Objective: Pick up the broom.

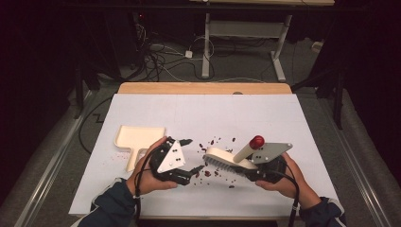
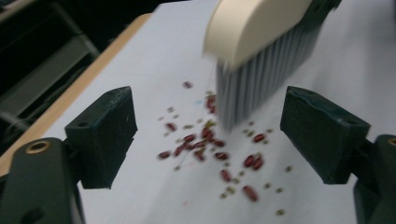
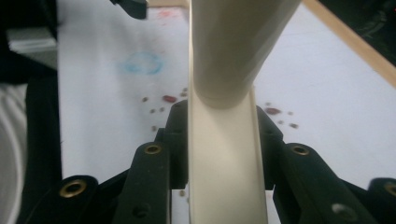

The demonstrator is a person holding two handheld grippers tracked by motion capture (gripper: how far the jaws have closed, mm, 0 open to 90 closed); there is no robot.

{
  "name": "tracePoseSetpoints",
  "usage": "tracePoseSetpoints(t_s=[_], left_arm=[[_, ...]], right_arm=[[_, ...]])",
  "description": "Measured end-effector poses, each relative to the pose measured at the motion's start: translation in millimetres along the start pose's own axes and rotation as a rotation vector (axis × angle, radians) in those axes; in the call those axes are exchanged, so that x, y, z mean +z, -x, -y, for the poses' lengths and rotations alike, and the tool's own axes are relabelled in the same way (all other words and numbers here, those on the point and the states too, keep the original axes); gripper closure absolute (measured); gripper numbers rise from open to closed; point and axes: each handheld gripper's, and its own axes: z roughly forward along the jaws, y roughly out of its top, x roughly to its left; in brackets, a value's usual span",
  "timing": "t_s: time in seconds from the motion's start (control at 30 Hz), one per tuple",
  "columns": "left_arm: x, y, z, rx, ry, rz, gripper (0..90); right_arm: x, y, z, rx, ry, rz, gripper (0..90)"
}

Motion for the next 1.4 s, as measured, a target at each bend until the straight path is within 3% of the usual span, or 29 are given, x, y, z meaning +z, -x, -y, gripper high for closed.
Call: tracePoseSetpoints(t_s=[0.03, 0.07, 0.17, 0.27, 0.3, 0.4, 0.5, 0.57, 0.7, 1.03, 1.4], left_arm=[[-4.2, -2.6, 4.6, -0.014, -0.003, -0.02, 17.6], [-13.2, -6.6, 15.2, -0.026, -0.014, -0.082, 17.6], [-22.3, -11.0, 27.8, -0.057, -0.021, -0.108, 17.6], [-34.5, -14.1, 47.8, -0.086, -0.049, -0.163, 17.6], [-38.2, -14.5, 54.4, -0.096, -0.06, -0.187, 17.6], [-46.3, -14.4, 75.3, -0.139, -0.09, -0.224, 17.6], [-52.7, -13.0, 92.9, -0.162, -0.132, -0.238, 17.6], [-57.9, -12.3, 101.5, -0.196, -0.137, -0.248, 17.6], [-66.0, -10.4, 109.5, -0.227, -0.146, -0.268, 17.6], [-63.6, -5.1, 111.5, -0.204, -0.177, -0.252, 17.6], [-67.7, -5.6, 113.8, -0.216, -0.176, -0.251, 17.6]], right_arm=[[-2.8, 2.3, 0.2, 0.01, 0.009, 0.019, 67.3], [-5.6, 4.1, 0.3, 0.027, 0.015, 0.044, 67.4], [-11.8, 9.4, 1.1, 0.062, 0.033, 0.087, 67.3], [-14.7, 13.6, 2.4, 0.096, 0.044, 0.113, 67.3], [-17.3, 16.9, 3.3, 0.108, 0.04, 0.151, 67.3], [-22.0, 23.0, 5.9, 0.134, 0.05, 0.179, 67.3], [-25.1, 29.7, 8.9, 0.15, 0.035, 0.22, 67.3], [-26.0, 34.5, 11.3, 0.164, 0.029, 0.244, 67.3], [-26.0, 44.7, 15.4, 0.185, 0.018, 0.293, 67.3], [-22.6, 65.5, 28.6, 0.242, -0.012, 0.365, 67.3], [-17.6, 69.1, 29.0, 0.247, -0.032, 0.39, 67.3]])
